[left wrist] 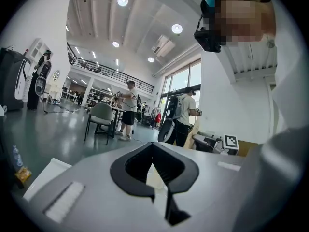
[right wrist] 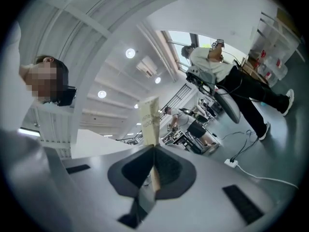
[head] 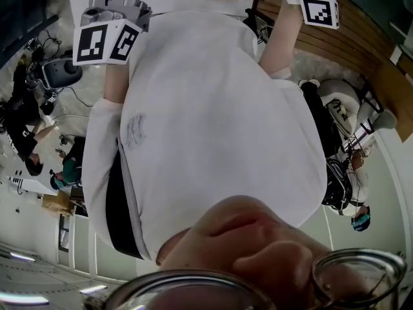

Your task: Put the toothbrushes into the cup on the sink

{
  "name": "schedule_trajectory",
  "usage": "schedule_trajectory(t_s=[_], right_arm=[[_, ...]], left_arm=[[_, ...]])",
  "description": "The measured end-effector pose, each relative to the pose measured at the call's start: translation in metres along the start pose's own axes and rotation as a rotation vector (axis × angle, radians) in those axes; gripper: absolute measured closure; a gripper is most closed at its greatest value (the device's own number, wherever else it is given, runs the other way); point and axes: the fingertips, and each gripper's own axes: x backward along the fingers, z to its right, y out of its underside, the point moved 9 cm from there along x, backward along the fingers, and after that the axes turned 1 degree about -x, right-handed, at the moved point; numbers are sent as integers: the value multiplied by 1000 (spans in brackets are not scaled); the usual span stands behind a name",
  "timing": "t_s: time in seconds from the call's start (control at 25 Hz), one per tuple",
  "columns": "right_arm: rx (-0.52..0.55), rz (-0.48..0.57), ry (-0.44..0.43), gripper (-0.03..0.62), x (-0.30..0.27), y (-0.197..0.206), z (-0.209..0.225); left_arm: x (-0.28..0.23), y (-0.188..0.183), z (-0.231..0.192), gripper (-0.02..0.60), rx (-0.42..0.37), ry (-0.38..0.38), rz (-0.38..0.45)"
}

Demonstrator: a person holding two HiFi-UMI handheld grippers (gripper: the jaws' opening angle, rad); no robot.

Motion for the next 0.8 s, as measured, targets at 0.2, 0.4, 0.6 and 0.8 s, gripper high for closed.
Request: schedule_trajectory(t_s=[0.2,0.4,0.6,0.8], right_arm=[[9,-43,-23,582,-23,17,2],[14,-90,-28,582,-42,32,22],[15,-144,-30,582,-56,50,31],[16,-197,-40,582,-62,65,32]], left_arm=[[-5,4,-11,580,11,-12,-8],[-20,8,-20,580,21,-36,-17],[-23,10,-26,580,28,-62,-23],[-15,8,-28,580,33,-86,-28]])
